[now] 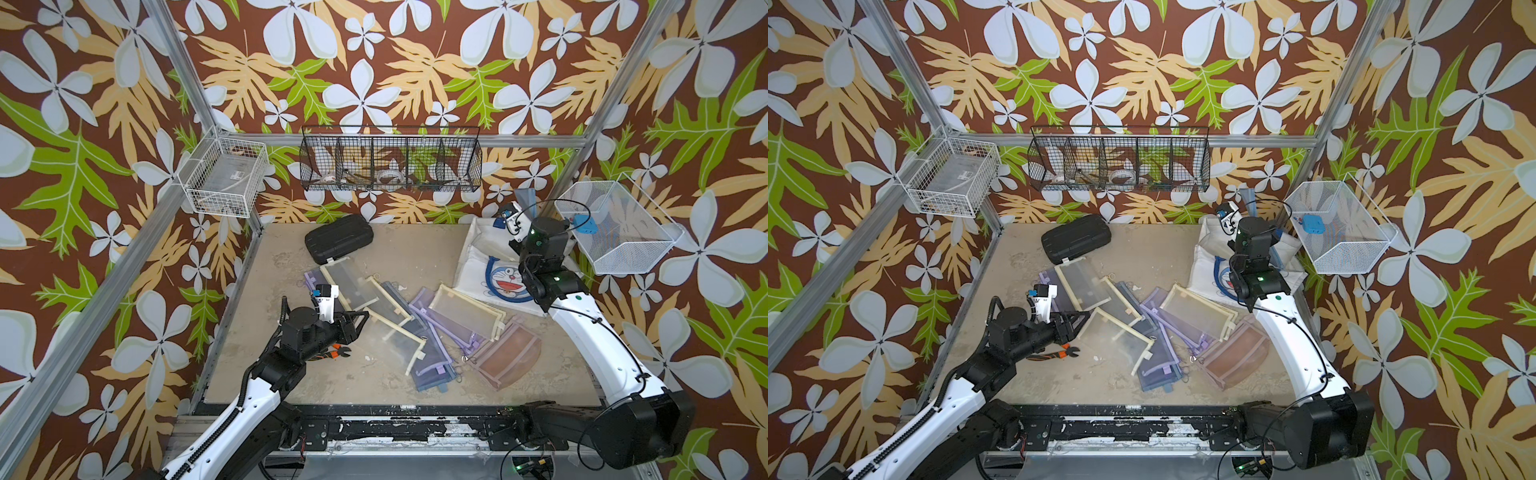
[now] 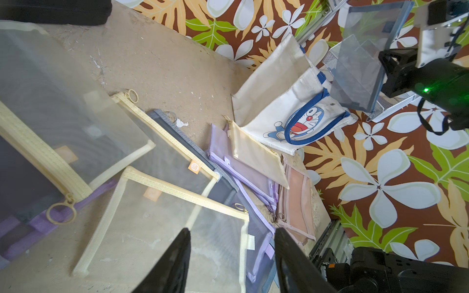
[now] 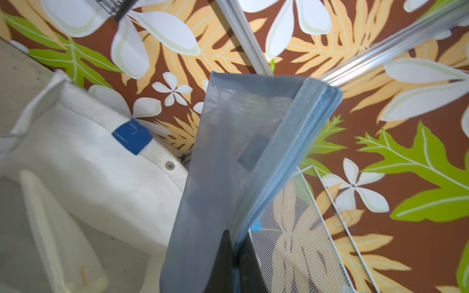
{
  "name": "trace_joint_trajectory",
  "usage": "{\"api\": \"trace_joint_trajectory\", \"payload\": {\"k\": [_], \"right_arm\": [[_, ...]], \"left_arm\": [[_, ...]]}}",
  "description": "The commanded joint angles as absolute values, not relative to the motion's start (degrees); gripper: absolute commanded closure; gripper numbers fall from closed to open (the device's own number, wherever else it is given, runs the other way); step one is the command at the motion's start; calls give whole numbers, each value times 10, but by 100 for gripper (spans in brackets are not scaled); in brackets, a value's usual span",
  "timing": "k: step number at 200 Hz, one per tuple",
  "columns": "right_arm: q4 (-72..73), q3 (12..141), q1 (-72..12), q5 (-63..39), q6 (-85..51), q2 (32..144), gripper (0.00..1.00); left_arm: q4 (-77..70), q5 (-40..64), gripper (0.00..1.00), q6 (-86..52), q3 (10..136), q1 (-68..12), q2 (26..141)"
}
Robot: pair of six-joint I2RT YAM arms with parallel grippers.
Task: Put the pencil pouch into the canvas bag
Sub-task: Place the pencil case in the canvas bag, then pick up the pencil case from the pencil case.
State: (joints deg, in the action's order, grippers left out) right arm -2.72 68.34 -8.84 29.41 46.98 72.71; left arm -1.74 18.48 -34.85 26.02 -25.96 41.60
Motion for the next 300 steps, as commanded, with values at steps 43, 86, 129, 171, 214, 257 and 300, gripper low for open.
{"api": "trace_joint_trajectory", "payload": {"k": [43, 86, 129, 171, 214, 257, 300], "right_arm": [[-76, 637, -52, 178, 513, 705, 100], [-94, 641, -35, 136, 491, 733, 99], [-87, 637, -35, 140, 484, 741, 81], [-81, 638, -35, 145, 464, 733, 51], [-157, 731, -38, 97, 393, 743, 45], [-227, 775, -119, 66, 271, 712, 31], [-202, 666, -243, 11, 78, 670, 0]], "left_arm": [[-37, 208, 45, -355, 267, -258, 405], [-37, 207, 45, -354, 272, -258, 402], [-45, 207, 45, -359, 264, -258, 404], [-52, 205, 43, -362, 266, -258, 419], [-21, 208, 39, -353, 280, -258, 447], [29, 221, 36, -352, 278, -258, 478], [66, 227, 34, -399, 232, -282, 440]]}}
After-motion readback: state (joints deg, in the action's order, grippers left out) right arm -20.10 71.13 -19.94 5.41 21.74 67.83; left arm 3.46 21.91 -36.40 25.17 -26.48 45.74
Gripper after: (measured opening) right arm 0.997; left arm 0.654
